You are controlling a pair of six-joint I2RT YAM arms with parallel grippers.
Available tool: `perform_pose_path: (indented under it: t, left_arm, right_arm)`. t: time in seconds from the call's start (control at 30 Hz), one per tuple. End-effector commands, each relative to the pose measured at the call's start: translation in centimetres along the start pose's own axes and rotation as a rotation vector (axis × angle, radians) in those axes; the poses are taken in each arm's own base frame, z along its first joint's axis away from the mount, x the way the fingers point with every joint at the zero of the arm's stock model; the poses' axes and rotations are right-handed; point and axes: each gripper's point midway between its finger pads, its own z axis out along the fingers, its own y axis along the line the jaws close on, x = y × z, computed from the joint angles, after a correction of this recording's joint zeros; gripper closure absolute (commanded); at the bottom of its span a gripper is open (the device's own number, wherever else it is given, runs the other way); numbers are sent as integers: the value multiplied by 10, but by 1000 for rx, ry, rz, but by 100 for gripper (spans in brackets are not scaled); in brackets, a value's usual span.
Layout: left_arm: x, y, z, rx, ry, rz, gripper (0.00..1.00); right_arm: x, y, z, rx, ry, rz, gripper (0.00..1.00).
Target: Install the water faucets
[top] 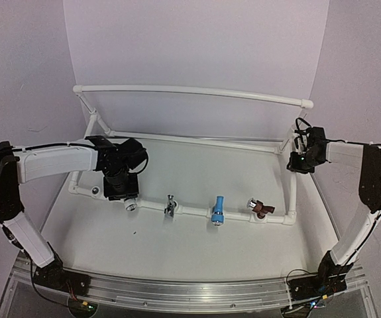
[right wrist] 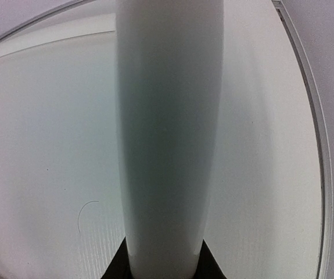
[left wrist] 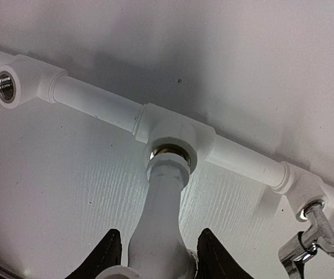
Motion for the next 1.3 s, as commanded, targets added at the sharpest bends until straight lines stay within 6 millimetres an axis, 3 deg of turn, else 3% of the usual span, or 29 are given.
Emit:
perform_pose_path:
  t: [0.0,0.2,0.4,0.57,0.7,0.8,0.93,1.07,1.17,1.27]
  left_arm:
    - [-9,-14,-4,4,-40,251,53]
    - [-6,-12,2,-52,-38,467,47]
    - [-6,-9,6,-94,-10,637,47]
    - [-10,-19,-7,-39,-28,727,51]
    - [-1,-33,-23,75,0,839,47]
    - [3,-27,-25,56,42,890,46]
    - [-3,-15,-26,-34,59,893,36]
    - [-13,-18,-46,-11,8,838,1]
    - [-9,-26,-67,93,-20,786,0]
    - [4,-24,-72,152,8,737,0]
  right_arm:
    - [0,-8,-1,34,2,-108,100]
    - [0,-8,-1,34,2,-106,100]
    - [-1,-8,-2,33,0,-106,100]
    - [0,-9,-3,39,2,-107,100]
    - [1,-9,-3,39,3,-106,100]
    - [0,-9,-3,38,2,-105,100]
    - [-1,-8,-3,34,1,-102,100]
    - [-1,-8,-3,33,2,-102,100]
    - [-1,-8,-3,33,2,-102,100]
    - [-1,-8,-3,33,3,-103,100]
